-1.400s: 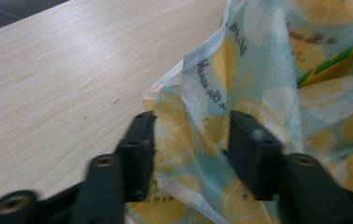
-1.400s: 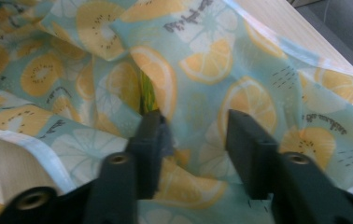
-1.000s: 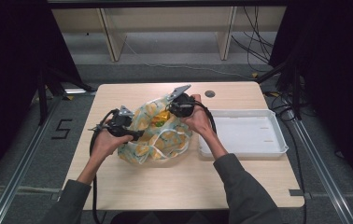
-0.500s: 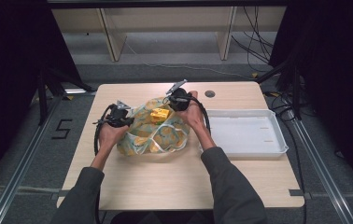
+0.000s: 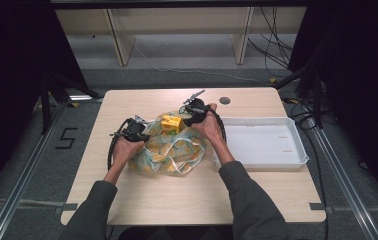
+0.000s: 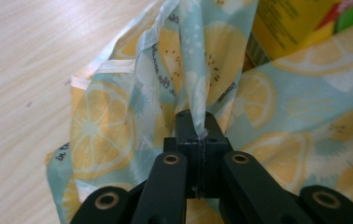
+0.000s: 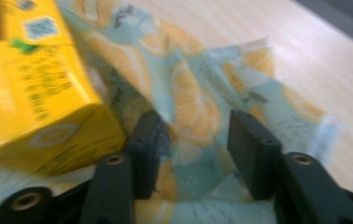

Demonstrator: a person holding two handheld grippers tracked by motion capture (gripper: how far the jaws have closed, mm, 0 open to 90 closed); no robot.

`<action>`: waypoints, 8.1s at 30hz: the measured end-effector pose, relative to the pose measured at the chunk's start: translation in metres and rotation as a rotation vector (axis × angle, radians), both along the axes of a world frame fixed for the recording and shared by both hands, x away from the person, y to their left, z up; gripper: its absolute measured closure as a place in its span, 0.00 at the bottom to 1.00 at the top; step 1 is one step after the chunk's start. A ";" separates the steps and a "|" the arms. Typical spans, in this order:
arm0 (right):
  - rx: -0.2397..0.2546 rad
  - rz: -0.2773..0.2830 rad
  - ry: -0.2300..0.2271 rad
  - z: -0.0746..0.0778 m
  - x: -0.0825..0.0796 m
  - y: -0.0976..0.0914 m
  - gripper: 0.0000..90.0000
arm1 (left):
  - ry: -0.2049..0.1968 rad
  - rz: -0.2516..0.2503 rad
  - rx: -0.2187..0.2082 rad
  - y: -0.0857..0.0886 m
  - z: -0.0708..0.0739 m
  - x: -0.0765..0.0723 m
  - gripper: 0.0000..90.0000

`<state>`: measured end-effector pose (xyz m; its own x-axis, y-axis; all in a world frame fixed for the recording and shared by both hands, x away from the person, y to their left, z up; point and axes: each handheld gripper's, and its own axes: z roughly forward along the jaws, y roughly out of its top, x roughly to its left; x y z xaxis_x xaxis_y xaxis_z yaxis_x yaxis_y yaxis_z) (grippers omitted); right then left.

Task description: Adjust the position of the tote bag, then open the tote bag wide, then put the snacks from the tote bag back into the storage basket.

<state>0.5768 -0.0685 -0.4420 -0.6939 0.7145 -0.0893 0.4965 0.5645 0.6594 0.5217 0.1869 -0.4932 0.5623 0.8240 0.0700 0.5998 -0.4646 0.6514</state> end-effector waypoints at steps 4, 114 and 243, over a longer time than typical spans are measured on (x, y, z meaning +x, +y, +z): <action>0.047 0.022 -0.008 0.009 -0.019 -0.011 0.67 | 0.025 -0.018 -0.007 0.002 -0.001 -0.003 0.99; 0.024 0.341 0.009 0.006 -0.014 0.034 0.55 | -0.018 -0.167 -0.203 0.009 0.007 -0.194 0.31; 0.184 0.337 -0.147 0.069 -0.106 -0.150 0.57 | -0.027 -0.119 -0.225 0.015 0.001 -0.201 0.22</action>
